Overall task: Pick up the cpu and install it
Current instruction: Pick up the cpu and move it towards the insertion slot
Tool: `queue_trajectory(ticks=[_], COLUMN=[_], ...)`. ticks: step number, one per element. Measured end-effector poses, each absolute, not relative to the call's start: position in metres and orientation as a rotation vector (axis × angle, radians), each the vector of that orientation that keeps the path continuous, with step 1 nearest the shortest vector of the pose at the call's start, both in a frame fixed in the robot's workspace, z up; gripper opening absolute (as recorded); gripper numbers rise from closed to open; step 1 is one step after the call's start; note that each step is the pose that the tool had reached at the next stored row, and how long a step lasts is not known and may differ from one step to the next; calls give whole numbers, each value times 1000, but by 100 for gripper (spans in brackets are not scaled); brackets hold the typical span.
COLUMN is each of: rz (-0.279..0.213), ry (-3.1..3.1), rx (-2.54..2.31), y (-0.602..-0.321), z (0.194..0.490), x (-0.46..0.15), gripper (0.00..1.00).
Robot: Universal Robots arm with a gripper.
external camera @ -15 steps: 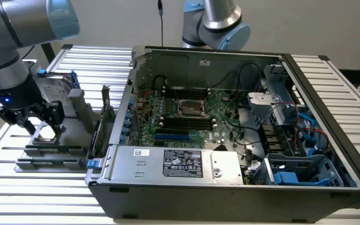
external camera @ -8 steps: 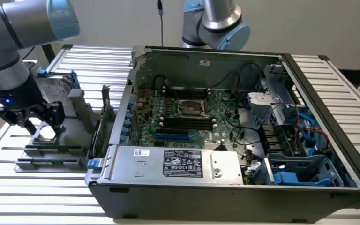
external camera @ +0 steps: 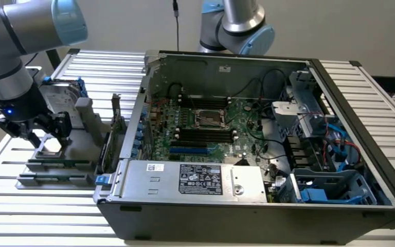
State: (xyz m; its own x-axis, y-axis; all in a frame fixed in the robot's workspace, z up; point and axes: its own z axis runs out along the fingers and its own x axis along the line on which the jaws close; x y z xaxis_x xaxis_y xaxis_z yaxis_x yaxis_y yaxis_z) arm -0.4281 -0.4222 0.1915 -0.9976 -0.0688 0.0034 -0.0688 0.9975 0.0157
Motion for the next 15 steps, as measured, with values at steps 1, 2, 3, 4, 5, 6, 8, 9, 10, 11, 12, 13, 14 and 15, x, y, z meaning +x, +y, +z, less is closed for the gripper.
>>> queue_trajectory(ticks=[1,2,3,4,5,6,8,9,10,11,12,13,14,15], rz=[-27,-30,-34,-38,-41,-45,-49,-51,-52,-52,-52,-53,-54,-56], ry=[-3136,-3136,-3136,-3136,-3136,-3136,-3136,-3136,-3136,-3136,-3136,-3136,-3136,-3136], rx=[108,107,107,106,106,105,103,101,101,100,99,99,98,98], y=[-422,-422,-422,-422,-422,-422,-422,-422,-422,-422,-422,-422,-422,-422], z=[191,191,191,191,191,190,190,190,189,189,189,189,188,188], x=[-428,-428,-428,-428,-428,-428,-428,-428,-428,-428,-428,-428,-428,-428], gripper=[67,67,67,67,67,67,67,67,67,67,67,67,67,67])
